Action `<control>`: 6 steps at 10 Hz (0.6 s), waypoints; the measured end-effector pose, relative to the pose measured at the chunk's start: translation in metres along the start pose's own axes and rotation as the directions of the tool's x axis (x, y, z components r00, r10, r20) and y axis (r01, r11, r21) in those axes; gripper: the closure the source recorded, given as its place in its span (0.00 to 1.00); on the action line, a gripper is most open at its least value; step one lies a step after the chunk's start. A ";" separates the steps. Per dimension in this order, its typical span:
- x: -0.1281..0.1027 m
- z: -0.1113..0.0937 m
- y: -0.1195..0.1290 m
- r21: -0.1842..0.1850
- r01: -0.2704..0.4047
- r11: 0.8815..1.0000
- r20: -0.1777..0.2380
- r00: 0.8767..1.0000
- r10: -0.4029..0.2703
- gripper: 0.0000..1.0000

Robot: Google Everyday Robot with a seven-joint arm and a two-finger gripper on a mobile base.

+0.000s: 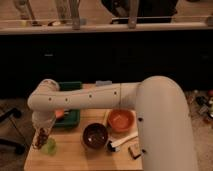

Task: Place grapes in plastic cup

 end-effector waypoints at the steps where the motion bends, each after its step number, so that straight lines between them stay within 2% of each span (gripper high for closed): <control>1: -0.001 0.002 0.002 -0.002 0.001 1.000 0.004 1.000 -0.001 0.99; 6: -0.014 -0.006 0.009 -0.016 -0.010 1.000 0.046 0.999 0.011 1.00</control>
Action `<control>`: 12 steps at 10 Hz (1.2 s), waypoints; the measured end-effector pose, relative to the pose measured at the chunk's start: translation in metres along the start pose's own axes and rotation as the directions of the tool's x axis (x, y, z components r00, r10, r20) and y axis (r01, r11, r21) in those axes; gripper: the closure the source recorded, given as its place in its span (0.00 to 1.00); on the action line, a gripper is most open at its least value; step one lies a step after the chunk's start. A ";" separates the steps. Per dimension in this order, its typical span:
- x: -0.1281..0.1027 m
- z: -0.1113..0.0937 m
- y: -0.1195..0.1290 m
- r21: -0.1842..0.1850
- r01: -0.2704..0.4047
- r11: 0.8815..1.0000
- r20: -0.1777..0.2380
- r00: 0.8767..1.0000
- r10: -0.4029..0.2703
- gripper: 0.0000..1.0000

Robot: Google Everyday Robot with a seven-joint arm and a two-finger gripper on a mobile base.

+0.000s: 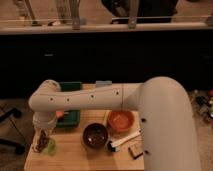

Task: Place grapes in plastic cup

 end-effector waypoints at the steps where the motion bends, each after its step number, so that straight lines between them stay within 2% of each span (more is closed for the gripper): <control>1: -0.003 -0.001 0.002 -0.003 -0.005 1.000 0.014 1.000 0.005 1.00; 7: -0.013 0.005 0.008 -0.014 -0.018 1.000 0.085 0.996 0.019 1.00; 9: -0.015 0.009 0.007 -0.014 -0.011 1.000 0.113 0.993 0.013 0.87; 12: -0.015 0.012 0.005 -0.011 -0.004 1.000 0.138 0.990 0.005 0.57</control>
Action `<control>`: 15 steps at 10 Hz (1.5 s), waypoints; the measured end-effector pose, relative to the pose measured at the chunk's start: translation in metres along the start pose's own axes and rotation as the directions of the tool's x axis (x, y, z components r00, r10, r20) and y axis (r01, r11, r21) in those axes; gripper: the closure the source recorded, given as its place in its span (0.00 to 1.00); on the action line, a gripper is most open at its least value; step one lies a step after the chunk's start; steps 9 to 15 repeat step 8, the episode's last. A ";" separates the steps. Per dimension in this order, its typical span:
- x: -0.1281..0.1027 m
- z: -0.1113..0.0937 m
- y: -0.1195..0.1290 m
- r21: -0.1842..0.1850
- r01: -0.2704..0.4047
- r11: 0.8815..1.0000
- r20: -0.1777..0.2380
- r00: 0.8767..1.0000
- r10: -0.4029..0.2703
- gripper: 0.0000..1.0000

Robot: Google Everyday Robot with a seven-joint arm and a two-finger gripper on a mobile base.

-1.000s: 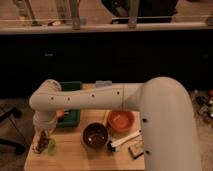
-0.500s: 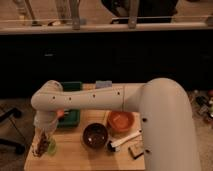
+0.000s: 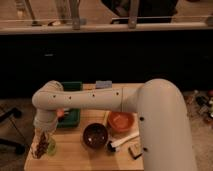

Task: Place grapes in plastic cup

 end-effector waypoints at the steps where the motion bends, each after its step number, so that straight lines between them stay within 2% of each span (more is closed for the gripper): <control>1: 0.000 0.001 0.000 0.000 0.001 1.000 0.006 1.000 -0.001 0.47; 3: 0.001 0.002 -0.001 0.001 0.002 1.000 0.012 1.000 -0.002 0.27; 4: 0.001 0.002 -0.001 0.002 0.002 1.000 0.013 1.000 -0.002 0.21; 15: 0.000 0.002 -0.001 0.009 0.002 1.000 0.013 1.000 -0.002 0.20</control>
